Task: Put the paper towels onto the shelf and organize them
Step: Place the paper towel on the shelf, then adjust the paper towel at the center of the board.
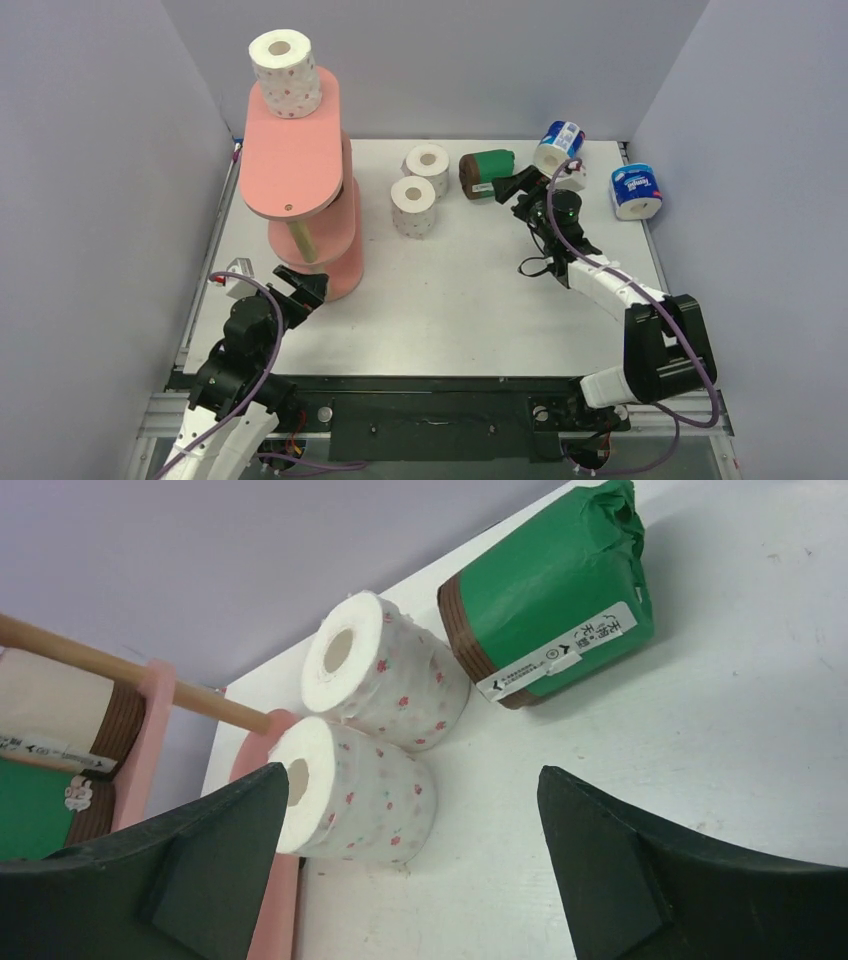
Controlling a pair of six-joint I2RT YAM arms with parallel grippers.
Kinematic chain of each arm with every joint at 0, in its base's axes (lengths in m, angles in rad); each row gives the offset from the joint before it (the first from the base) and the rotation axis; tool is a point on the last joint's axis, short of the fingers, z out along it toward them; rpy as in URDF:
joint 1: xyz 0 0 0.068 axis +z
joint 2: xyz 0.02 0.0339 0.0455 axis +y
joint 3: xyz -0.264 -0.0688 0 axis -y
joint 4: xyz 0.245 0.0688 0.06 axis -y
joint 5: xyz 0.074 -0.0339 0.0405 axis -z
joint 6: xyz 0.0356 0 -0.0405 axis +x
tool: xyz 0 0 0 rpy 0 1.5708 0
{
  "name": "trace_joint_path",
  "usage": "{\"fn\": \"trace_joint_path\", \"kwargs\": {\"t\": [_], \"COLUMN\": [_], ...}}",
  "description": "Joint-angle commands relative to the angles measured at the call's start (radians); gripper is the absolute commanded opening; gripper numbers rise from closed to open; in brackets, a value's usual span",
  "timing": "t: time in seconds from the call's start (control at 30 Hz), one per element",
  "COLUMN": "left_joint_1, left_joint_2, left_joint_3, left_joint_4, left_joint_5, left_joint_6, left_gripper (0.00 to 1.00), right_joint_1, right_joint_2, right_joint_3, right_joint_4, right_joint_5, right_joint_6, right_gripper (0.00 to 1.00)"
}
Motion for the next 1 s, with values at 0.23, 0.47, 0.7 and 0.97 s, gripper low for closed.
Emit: {"fn": "trace_joint_path", "kwargs": {"t": [0.23,0.47,0.7,0.97], "left_joint_1": [-0.013,-0.011,-0.011,-0.011], "left_joint_2": [0.015,-0.009,-0.046,-0.032], "left_joint_3": [-0.012,-0.027,-0.020,-0.003], "left_joint_4": [0.040,0.022,-0.040,-0.044], "left_joint_5": [0.027,0.038,0.012,0.016], "left_joint_6": [-0.027,-0.071,-0.065,-0.066], "left_gripper": [0.96,0.96,0.96,0.96], "right_joint_1": [-0.153,-0.196,-0.205,-0.186], "right_joint_2": [0.292,0.506,0.630,0.722], "right_joint_3": [0.336,0.547,0.664,0.757], "right_joint_4": [0.060,0.027,-0.013,-0.082], "right_joint_5": [-0.037,-0.096,-0.153,-0.205], "right_joint_6": [0.004,0.011,0.012,-0.019], "right_gripper": [0.89,0.89,0.89,0.89]}}
